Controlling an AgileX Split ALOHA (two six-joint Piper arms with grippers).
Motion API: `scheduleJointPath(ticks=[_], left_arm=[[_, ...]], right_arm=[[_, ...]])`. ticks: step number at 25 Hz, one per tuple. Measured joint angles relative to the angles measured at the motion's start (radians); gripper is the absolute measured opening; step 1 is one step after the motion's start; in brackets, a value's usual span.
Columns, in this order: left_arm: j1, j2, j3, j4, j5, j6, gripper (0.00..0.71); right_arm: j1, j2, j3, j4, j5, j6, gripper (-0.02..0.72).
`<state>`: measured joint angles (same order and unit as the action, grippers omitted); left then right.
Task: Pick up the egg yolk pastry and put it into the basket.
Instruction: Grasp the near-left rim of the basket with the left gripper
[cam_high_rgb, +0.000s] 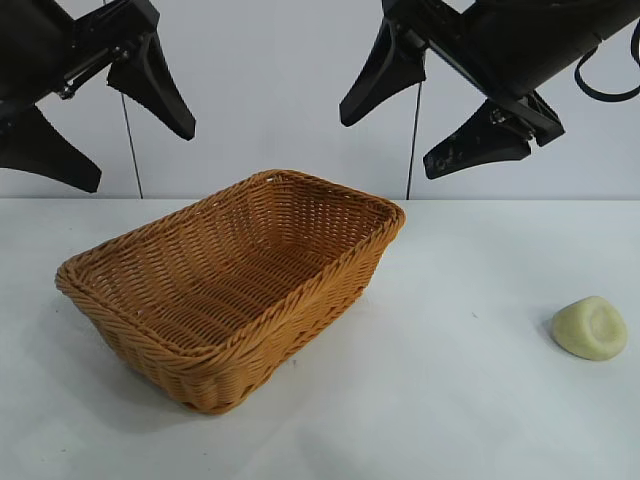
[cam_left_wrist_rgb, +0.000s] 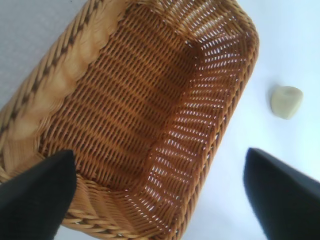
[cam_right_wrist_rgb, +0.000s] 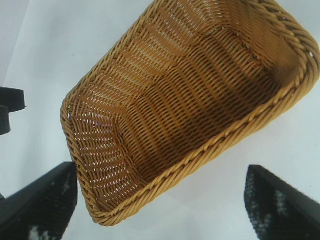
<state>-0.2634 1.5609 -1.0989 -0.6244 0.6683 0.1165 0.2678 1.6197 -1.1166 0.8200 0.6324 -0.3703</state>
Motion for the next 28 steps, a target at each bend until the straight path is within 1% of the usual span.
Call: scheduleJointPath(ticks=[11, 15, 17, 21, 25, 28], left_arm=[[0.0, 0.0, 0.0, 0.004, -0.02, 0.0, 0.697], [0.0, -0.019, 0.0, 0.09, -0.017, -0.026, 0.697], [0.0, -0.046, 0.0, 0.14, -0.015, -0.087, 0.697], [0.0, -0.118, 0.023, 0.208, 0.003, -0.273, 0.697], [-0.001, -0.157, 0.067, 0.228, 0.129, -0.446, 0.697], [-0.002, -0.183, 0.095, 0.234, 0.168, -0.541, 0.697]], right_arm=[[0.0, 0.0, 0.0, 0.001, -0.009, 0.0, 0.622], [0.0, 0.0, 0.0, 0.003, -0.011, 0.0, 0.622], [0.0, 0.0, 0.0, 0.003, -0.011, 0.0, 0.622], [0.0, 0.0, 0.0, 0.003, -0.013, 0.0, 0.622], [0.0, 0.0, 0.0, 0.003, -0.014, 0.0, 0.622], [0.0, 0.0, 0.0, 0.003, -0.018, 0.0, 0.622]])
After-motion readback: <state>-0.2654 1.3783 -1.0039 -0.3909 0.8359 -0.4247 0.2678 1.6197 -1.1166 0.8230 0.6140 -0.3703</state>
